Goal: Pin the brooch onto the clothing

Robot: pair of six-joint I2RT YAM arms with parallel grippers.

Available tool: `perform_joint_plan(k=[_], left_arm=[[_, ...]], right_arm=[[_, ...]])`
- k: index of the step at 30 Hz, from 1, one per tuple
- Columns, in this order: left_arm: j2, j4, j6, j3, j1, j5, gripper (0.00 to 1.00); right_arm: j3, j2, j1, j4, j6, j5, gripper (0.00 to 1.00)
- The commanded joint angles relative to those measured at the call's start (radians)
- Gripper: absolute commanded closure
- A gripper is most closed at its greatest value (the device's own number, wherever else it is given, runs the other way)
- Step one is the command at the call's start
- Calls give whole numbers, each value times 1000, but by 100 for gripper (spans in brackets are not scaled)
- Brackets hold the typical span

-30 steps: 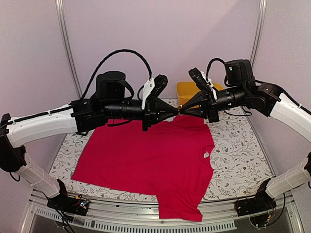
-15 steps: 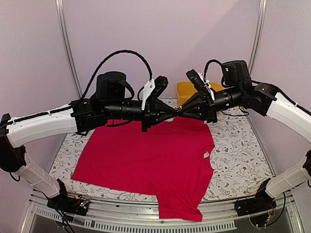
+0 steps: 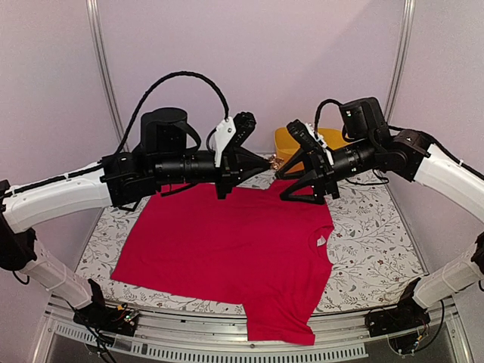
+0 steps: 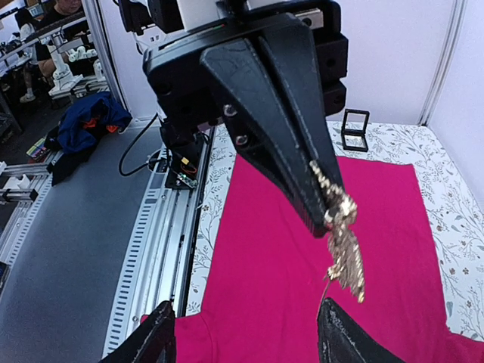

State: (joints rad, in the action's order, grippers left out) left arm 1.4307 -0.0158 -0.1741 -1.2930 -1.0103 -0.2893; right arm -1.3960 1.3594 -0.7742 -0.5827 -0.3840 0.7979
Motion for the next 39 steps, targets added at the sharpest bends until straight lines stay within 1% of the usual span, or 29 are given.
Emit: perform_joint_plan(k=[1, 6, 10, 12, 15, 17, 19, 25, 33, 34, 37, 39], left_arm=[[-40, -55, -103, 8, -18, 116, 100], [-60, -86, -192, 21, -49, 147, 100], [-69, -98, -186, 14, -52, 101, 100], [-66, -103, -165, 8, -50, 72, 100], [-42, -127, -116, -24, -47, 34, 100], [-18, -157, -91, -55, -48, 20, 100], [1, -180, -74, -78, -46, 3, 100], [15, -177, -49, -90, -45, -9, 100], [22, -180, -45, -97, -43, -24, 100], [21, -177, -44, -97, -43, -24, 100], [15, -171, -41, -94, -44, -19, 100], [14, -171, -42, -92, -42, -18, 100]], right_arm=[[5, -86, -5, -68, -46, -91, 37], [3, -123, -5, -46, -14, -248, 36], [2, -138, -5, 19, 10, -323, 38], [1, -139, -5, 63, 26, -337, 43], [-12, -126, -5, 99, 32, -225, 52], [-28, -107, -4, 98, 30, -158, 54], [-36, -87, -5, 88, 25, -134, 57], [-42, -50, -7, 41, 10, -58, 60], [-38, -38, -6, 70, 25, -19, 81], [-38, -33, -6, 68, 25, -19, 81], [-38, -23, -7, 54, 22, -22, 77], [-36, -19, -7, 45, 21, -26, 77]])
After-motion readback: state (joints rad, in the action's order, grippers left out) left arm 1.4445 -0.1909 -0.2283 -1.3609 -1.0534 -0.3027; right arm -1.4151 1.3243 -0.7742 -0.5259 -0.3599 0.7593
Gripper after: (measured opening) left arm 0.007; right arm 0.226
